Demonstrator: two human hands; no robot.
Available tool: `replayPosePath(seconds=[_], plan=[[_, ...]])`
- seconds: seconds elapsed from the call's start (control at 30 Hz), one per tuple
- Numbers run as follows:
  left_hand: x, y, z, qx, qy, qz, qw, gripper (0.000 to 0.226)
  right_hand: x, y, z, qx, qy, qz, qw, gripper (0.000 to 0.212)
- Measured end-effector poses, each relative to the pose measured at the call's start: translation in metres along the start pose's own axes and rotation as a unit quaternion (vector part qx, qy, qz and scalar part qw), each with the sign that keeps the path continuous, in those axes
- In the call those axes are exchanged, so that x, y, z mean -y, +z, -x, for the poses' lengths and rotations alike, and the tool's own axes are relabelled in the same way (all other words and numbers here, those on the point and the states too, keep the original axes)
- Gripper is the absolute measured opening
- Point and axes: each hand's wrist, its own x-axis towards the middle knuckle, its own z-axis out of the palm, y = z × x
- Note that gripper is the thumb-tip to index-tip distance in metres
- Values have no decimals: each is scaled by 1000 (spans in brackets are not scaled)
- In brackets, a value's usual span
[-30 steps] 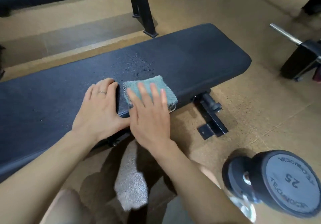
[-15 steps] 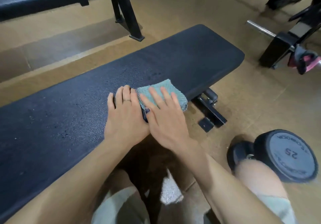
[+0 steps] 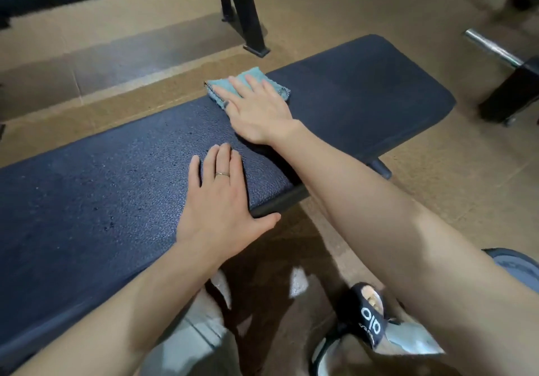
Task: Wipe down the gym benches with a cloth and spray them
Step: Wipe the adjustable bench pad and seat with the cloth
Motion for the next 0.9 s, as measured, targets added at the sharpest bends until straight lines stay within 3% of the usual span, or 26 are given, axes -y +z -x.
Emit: replayPosePath(seconds=[0.07,0.23,0.33,0.47,0.53,0.6,0.73,0.8,0.9], plan=[[0,0,1,-1,2,3,1000,125,-42,-5,1,-15,22,13,1000,53],[0,-1,0,8,3,-6,1000,123,-151,-26,1,1,173,8,985,54],[-1,-2,0,4,1,-6,1000,124,-105,-13,4,-43,147,32,988,55],[-1,0,-1,0,-5,5,1000,120,16,11,24,-36,-27,16,999,56],[2,-2,0,-4,13,35,999,120,18,6,23,-14,-74,7,997,55],[16,-3,5,-20,32,91,995,119,-20,-4,8,-46,-68,64,995,53],[77,-7,26,-60,-25,103,993,102,-91,-20,-21,-42,100,41,993,50],[103,-2,35,-56,-69,106,990,89,-55,-12,-27,-46,120,25,991,49],[113,7,40,-79,-95,135,983,68,48,4,-21,-45,33,7,998,46]])
